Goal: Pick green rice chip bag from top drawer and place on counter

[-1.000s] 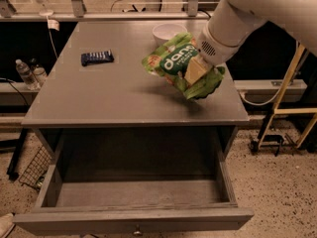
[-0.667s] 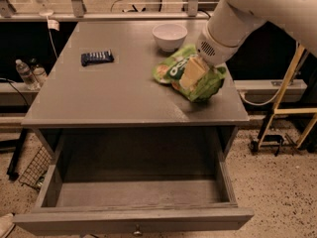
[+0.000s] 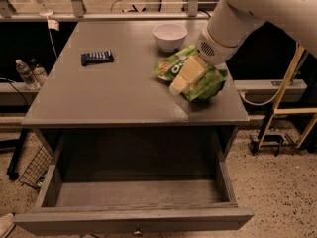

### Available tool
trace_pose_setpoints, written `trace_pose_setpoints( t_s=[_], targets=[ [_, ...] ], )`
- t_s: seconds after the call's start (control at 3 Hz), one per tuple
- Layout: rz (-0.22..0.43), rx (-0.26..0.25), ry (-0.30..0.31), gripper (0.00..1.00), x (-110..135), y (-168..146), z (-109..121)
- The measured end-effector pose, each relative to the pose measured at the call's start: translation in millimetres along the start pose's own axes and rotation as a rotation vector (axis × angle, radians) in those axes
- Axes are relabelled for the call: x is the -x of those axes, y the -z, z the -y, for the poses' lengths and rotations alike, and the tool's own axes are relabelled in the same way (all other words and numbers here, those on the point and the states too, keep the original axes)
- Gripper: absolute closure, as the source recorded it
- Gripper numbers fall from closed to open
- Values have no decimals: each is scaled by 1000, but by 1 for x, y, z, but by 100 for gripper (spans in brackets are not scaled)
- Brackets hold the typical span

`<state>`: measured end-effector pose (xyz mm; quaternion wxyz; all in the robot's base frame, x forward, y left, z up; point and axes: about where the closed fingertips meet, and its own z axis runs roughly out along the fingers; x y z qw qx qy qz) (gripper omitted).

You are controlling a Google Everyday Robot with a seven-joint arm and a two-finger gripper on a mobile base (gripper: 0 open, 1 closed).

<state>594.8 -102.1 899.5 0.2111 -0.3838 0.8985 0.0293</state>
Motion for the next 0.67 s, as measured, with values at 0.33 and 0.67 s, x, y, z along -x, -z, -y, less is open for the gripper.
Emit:
trace_pose_setpoints(
  t_s=[0.33, 0.67],
  targets=[
    [3, -11, 12, 0, -2, 3, 8],
    [27, -8, -13, 0, -15, 12, 33]
  ],
)
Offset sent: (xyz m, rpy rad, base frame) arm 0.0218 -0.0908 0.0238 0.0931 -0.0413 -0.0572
